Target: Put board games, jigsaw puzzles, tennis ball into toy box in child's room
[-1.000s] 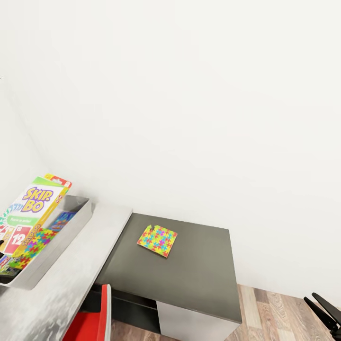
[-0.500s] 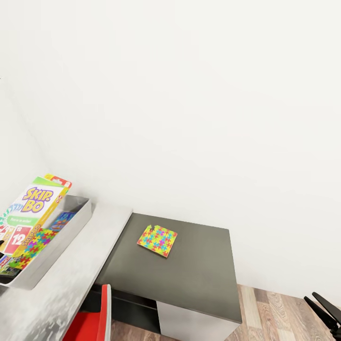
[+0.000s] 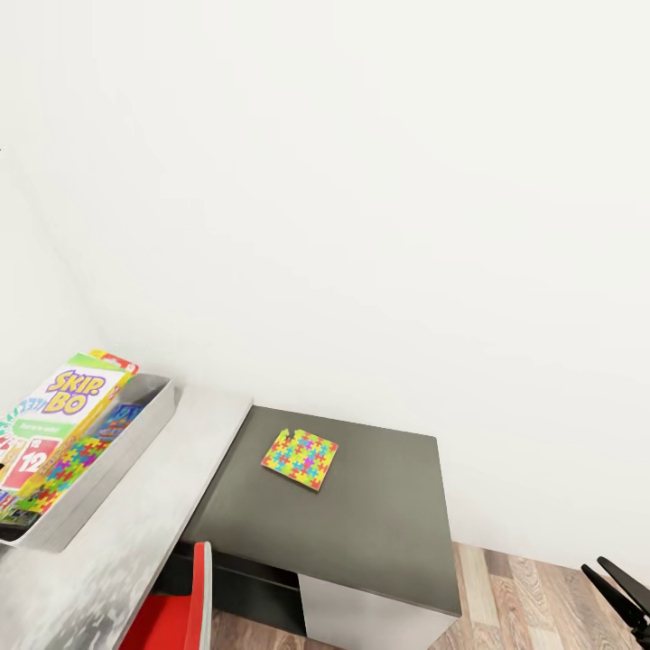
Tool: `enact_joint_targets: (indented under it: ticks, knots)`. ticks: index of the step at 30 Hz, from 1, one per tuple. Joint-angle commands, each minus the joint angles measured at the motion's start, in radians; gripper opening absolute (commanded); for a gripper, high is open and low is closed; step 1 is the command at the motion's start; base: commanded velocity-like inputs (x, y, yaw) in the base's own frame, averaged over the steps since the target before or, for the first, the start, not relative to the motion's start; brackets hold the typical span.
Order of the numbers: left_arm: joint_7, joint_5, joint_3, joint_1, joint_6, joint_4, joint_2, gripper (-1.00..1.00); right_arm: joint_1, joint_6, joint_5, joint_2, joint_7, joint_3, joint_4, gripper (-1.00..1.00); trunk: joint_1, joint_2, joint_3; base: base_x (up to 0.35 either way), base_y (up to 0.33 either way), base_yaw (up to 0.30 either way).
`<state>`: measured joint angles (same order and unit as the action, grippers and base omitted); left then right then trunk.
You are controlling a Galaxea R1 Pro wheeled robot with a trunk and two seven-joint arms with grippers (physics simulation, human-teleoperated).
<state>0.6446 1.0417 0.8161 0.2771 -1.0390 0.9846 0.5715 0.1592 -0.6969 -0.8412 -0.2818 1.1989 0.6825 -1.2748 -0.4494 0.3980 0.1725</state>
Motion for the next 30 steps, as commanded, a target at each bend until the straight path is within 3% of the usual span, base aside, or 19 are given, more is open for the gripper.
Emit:
enact_joint_targets:
  ticks: [1, 7, 12, 16, 20, 21, 23, 26, 30]
  knots:
    - [-0.027, 0.001, 0.000, 0.007, -0.006, 0.000, 0.014, -1.00, 0.000, -0.007, -0.007, -0.001, -0.001, 0.000, 0.000, 1.00, -0.001, 0.002, 0.002, 0.000, 0.000, 0.000]
    - [-0.150, 0.006, -0.006, 0.019, 0.002, 0.006, 0.073, -1.00, 0.000, -0.008, -0.006, -0.003, -0.001, 0.000, 0.003, 1.00, -0.001, 0.002, 0.003, 0.000, 0.000, 0.000]
    - [-0.241, 0.017, -0.009, 0.023, 0.007, 0.018, 0.098, -1.00, 0.000, -0.009, -0.006, -0.004, -0.001, 0.000, 0.003, 1.00, -0.001, 0.002, 0.008, 0.000, 0.000, 0.000]
    - [-0.317, 0.097, -0.010, 0.031, 0.010, 0.028, 0.110, -1.00, 0.000, -0.009, -0.005, -0.005, -0.001, 0.000, 0.003, 1.00, -0.001, 0.002, 0.014, 0.000, 0.000, 0.000]
    - [-0.427, 0.250, -0.024, 0.035, 0.012, 0.060, 0.115, -1.00, 0.000, -0.009, -0.005, -0.005, -0.001, 0.000, 0.004, 1.00, -0.001, 0.002, 0.020, 0.000, 0.000, 0.000]
    - [-0.436, 0.270, -0.034, 0.035, 0.012, 0.069, 0.116, -1.00, 0.000, -0.009, -0.005, -0.006, -0.001, 0.000, 0.004, 1.00, -0.001, 0.002, 0.022, 0.000, 0.000, 0.000]
    - [-0.463, 0.336, -0.086, 0.036, 0.029, 0.099, 0.117, -1.00, 0.000, -0.008, -0.005, -0.006, -0.001, 0.000, 0.004, 1.00, -0.001, 0.002, 0.025, 0.000, 0.000, 0.000]
    - [-0.494, 0.394, -0.148, 0.036, 0.094, 0.129, 0.121, -1.00, 0.000, -0.008, -0.004, -0.005, -0.001, 0.000, 0.005, 1.00, -0.001, 0.002, 0.030, 0.000, 0.000, 0.000]
    - [-0.560, 0.424, -0.208, 0.036, 0.150, 0.154, 0.123, -1.00, 0.000, -0.007, -0.004, -0.005, -0.001, 0.000, 0.005, 1.00, -0.001, 0.002, 0.036, 0.000, 0.000, 0.000]
